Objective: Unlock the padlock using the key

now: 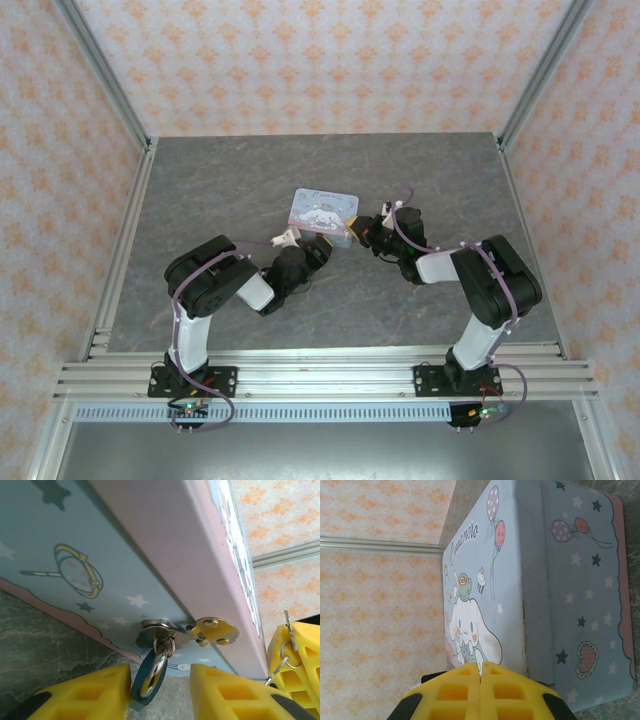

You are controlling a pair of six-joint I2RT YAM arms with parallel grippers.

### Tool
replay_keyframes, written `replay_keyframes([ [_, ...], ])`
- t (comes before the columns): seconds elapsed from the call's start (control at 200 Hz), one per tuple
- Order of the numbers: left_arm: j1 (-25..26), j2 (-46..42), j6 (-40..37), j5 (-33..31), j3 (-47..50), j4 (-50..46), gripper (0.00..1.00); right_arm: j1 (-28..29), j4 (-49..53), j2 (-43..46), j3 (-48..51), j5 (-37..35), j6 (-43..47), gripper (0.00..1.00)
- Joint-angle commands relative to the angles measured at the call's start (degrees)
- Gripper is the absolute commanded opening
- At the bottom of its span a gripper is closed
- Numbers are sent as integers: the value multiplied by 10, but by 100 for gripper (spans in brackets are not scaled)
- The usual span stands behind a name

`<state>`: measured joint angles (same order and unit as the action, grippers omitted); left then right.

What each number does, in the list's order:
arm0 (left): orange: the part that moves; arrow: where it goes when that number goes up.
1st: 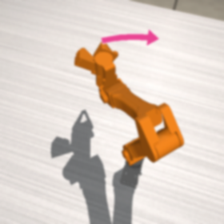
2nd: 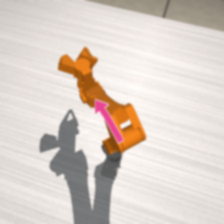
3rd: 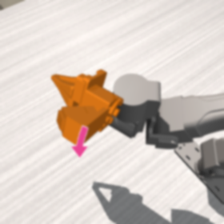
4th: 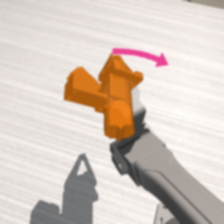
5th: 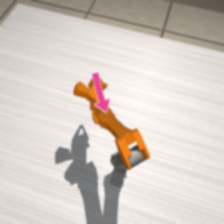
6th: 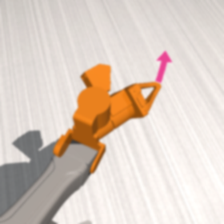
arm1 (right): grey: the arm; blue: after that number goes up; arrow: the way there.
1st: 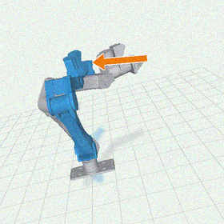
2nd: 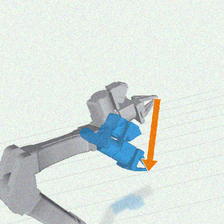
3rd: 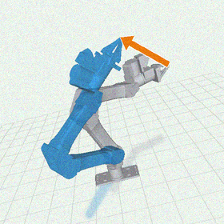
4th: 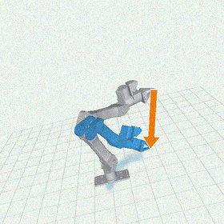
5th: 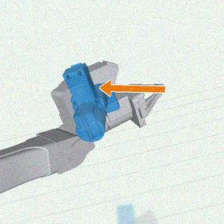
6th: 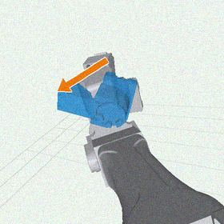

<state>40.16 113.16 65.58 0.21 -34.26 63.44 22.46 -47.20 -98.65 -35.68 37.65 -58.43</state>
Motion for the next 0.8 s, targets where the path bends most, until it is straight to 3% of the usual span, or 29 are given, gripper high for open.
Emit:
replay_keyframes([
  [0.0,4,-14,-41,-45,1,-125,36,-1,10,-14,4,-11,3,0],
  [0.55,15,-33,-76,-70,-35,-239,25,-1,4,-20,2,-11,-2,0],
  [0.796,14,-34,-72,-66,-46,-254,7,0,4,-19,-2,-7,-4,0],
])
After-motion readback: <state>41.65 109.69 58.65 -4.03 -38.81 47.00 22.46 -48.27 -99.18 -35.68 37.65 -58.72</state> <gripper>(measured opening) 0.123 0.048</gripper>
